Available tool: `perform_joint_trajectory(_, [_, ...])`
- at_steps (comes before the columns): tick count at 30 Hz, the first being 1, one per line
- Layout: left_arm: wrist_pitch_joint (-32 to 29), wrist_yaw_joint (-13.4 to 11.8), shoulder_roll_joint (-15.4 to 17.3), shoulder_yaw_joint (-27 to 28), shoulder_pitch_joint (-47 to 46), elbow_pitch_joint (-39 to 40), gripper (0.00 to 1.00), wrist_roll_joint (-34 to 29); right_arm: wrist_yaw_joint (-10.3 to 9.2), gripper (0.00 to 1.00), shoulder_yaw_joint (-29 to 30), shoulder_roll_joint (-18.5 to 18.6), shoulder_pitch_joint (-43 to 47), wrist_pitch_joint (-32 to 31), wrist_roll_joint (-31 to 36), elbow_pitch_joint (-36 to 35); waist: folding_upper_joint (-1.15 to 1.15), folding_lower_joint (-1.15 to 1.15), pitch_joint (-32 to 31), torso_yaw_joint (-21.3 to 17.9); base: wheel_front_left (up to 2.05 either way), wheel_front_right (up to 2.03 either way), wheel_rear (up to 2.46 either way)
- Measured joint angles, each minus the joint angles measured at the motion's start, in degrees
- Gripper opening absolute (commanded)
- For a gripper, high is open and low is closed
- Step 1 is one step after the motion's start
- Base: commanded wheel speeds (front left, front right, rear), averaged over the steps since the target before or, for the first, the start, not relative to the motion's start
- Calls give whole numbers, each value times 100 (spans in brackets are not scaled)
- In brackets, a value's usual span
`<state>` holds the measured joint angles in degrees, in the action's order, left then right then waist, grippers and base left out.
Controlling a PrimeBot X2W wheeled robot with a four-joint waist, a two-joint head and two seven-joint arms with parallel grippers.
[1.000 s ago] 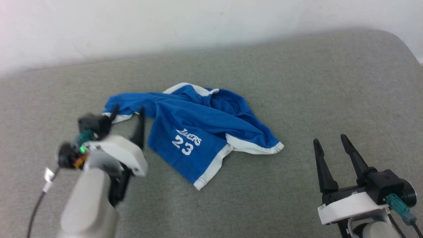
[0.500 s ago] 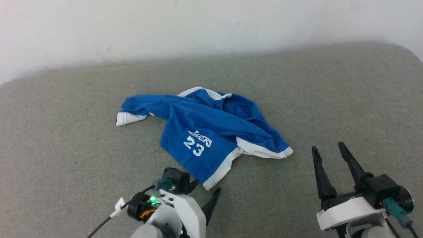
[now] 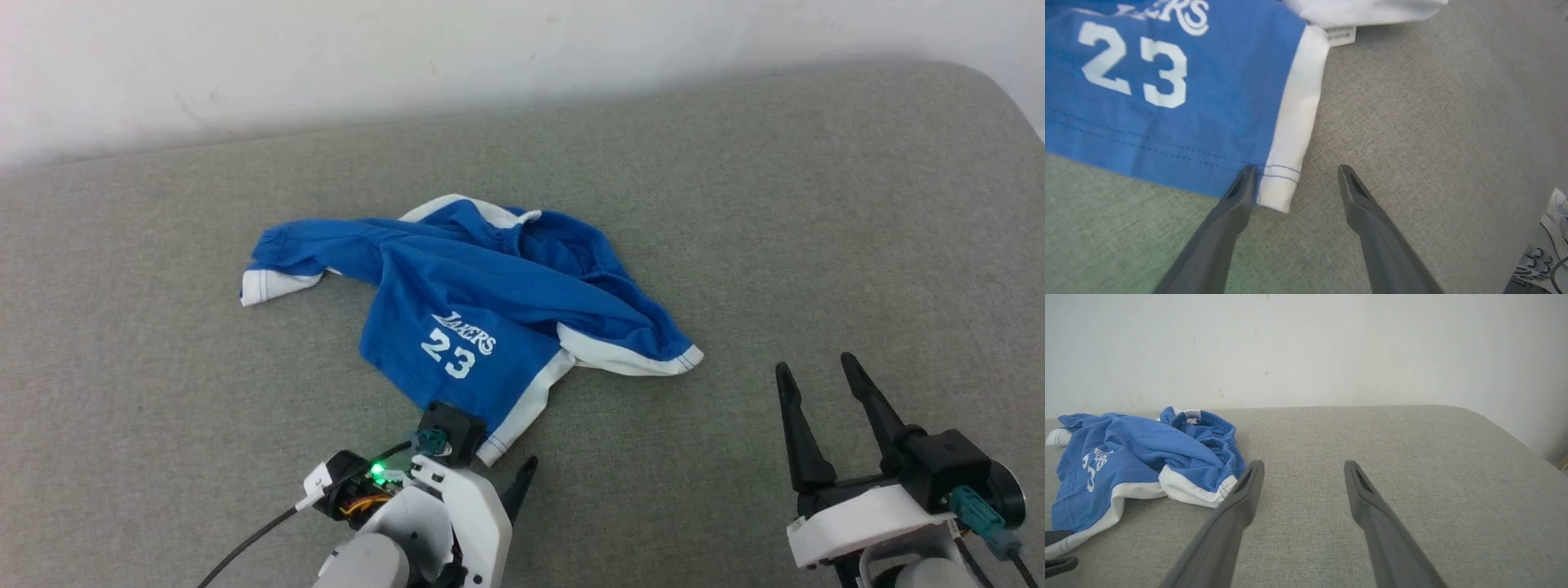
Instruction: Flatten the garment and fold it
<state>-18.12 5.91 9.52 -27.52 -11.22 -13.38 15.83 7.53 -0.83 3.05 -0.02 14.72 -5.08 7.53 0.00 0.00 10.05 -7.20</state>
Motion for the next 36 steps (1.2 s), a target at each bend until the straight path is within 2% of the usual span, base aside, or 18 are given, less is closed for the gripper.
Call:
perform_joint_trajectory(4, [52,-23,47,-22,-103,-175,100,-110,0,100,14,0,-35,0,0,44,0,0,76,-63,0,0,0])
perform_joint_trajectory(6, [48,-23,60,-34,-137,-238,0,-110,0,100,25,0,-86,0,0,48,0,0,103,-79,0,0,0])
perform_joint_trajectory(11, [194,-73,109,27,-188,-313,0,-49,0,100,97,0,-91,0,7,70,0,0,66,-15,0,0,0])
perform_joint_trajectory(21, [918,-482,178,260,366,-96,0,33,0,100,175,2,19,-121,-4,130,0,0,-277,302,0,0,0])
perform_joint_trajectory(29, [1358,-647,350,419,650,253,0,33,0,100,-47,-2,99,-873,-546,190,0,0,-425,742,0,0,0])
perform_joint_trajectory(36, [1571,-654,304,343,647,290,0,31,0,100,210,-8,-198,-1801,-750,541,0,0,-389,1075,0,0,0])
